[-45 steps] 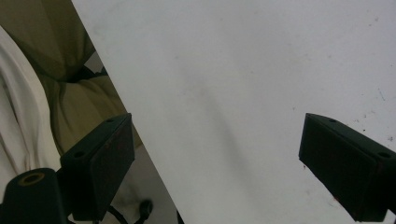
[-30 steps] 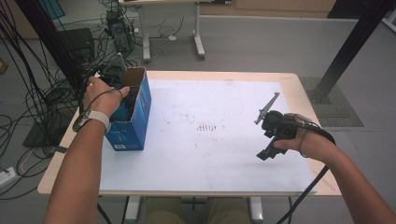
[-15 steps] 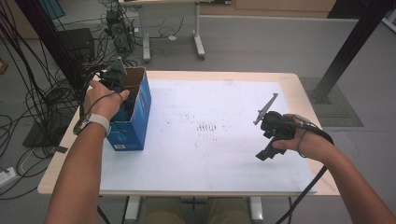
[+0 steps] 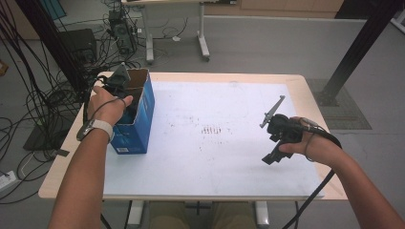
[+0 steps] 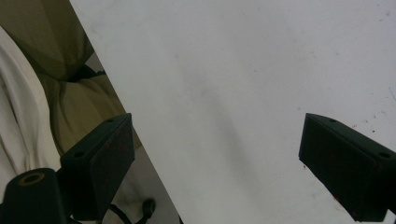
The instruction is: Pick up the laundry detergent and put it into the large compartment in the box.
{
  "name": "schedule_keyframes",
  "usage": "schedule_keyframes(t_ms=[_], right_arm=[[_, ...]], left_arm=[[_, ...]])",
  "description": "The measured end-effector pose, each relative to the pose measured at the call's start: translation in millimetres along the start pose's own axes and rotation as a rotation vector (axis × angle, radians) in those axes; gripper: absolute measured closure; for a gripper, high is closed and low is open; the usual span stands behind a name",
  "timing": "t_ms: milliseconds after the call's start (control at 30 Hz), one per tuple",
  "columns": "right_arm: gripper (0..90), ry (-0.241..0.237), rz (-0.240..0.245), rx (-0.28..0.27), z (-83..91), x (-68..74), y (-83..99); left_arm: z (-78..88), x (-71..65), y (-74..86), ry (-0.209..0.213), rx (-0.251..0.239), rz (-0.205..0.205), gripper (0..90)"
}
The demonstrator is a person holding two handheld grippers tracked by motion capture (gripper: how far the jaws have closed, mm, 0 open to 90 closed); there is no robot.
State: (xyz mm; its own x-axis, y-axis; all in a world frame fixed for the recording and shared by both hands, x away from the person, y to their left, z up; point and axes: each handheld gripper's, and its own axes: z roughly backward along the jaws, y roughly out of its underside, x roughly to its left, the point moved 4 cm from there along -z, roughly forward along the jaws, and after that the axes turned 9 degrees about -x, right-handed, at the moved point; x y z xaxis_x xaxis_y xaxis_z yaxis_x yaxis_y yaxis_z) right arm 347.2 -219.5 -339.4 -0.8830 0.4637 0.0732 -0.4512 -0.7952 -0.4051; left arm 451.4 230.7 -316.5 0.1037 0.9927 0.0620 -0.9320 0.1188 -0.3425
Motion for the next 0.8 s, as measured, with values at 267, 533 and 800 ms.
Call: schedule_keyframes(t_ms=[267,533,800], right_arm=[[10.6,-0.001,0.000,0.000,-0.4,-0.1,-0.4],[10.6,-0.004,-0.004,-0.005,-1.8,0.4,0.0],[10.6,-0.007,-0.004,-0.001,-2.7,0.9,0.0]], left_arm=[[-1.2,0.7,0.0,0.003,0.001,-0.003,37.8],[-2.1,1.4,-0.6,0.008,0.007,0.003,37.7],[-2.5,1.8,-0.7,0.007,0.005,0.005,37.7]])
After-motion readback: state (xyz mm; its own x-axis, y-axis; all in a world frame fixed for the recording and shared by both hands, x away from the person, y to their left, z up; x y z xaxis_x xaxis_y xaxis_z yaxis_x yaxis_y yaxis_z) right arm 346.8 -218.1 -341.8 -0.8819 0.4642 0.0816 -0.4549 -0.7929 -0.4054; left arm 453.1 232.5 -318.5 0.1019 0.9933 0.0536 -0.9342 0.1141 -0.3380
